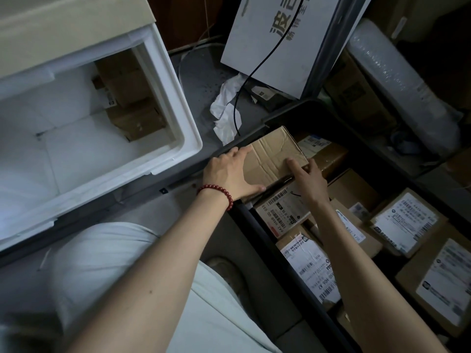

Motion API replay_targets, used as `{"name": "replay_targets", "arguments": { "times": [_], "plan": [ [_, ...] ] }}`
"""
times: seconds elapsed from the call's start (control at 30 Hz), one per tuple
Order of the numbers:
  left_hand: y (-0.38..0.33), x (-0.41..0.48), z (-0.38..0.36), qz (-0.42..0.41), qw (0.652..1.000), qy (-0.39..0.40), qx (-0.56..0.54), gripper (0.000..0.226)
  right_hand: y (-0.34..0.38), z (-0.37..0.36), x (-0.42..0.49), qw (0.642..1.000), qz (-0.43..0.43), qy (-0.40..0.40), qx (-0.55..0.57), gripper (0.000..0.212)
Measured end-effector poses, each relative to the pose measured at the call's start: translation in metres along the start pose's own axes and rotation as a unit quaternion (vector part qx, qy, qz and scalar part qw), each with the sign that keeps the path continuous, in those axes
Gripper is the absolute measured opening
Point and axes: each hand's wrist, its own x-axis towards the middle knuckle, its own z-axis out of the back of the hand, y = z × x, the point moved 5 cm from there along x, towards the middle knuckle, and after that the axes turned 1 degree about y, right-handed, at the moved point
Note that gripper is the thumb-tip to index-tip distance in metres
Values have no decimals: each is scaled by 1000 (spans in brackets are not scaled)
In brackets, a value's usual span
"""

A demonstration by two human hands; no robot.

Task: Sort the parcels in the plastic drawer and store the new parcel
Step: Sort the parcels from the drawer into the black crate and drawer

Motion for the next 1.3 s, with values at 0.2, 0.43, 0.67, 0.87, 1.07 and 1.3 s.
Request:
{"name": "replay_targets", "arguments": {
  "times": [0.2,0.43,0.67,0.87,1.07,1.3],
  "plan": [
    [0,-11,-10,10,999,9,-36,96,10,1,-10,993,69,-87,-31,52],
    [18,-49,-6,19,998,-52,-15,79,29,7,-24,968,119,-58,-212,74],
    [61,-86,1,95,995,-41,-6,66,39,-10,-41,958,111,12,-265,59],
    [83,-114,20,149,987,-53,-18,58,65,-40,-64,958,160,29,-237,49],
    [110,-140,54,189,978,-77,46,54,99,-63,-96,938,232,-3,-256,49],
    [162,-179,115,247,959,-138,32,56,151,-110,-132,910,340,62,-229,42]
  ]
}}
